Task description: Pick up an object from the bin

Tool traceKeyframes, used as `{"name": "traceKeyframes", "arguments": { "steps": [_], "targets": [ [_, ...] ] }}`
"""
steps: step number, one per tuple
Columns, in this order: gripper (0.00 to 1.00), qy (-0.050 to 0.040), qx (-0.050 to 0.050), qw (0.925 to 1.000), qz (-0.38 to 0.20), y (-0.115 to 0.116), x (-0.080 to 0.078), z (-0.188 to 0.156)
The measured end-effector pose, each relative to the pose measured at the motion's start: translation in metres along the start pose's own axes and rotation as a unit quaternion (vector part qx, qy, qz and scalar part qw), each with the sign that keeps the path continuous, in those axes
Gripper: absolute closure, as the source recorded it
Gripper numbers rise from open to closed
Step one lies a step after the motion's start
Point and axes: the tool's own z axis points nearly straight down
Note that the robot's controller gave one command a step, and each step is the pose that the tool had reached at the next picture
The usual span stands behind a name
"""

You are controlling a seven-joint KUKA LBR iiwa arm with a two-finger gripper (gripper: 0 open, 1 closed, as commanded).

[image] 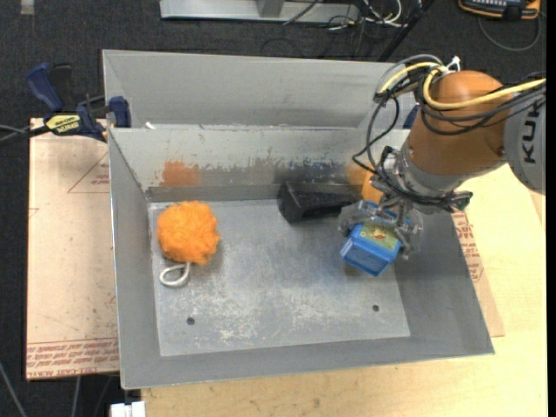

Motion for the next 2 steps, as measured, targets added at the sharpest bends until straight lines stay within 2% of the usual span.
{"name": "traceKeyframes", "arguments": {
  "steps": [2],
  "targets": [
    [1.0, -0.0007, -0.002, 0.9966, -0.083, -0.0044, 0.0039, -0.0009]
  ]
}}
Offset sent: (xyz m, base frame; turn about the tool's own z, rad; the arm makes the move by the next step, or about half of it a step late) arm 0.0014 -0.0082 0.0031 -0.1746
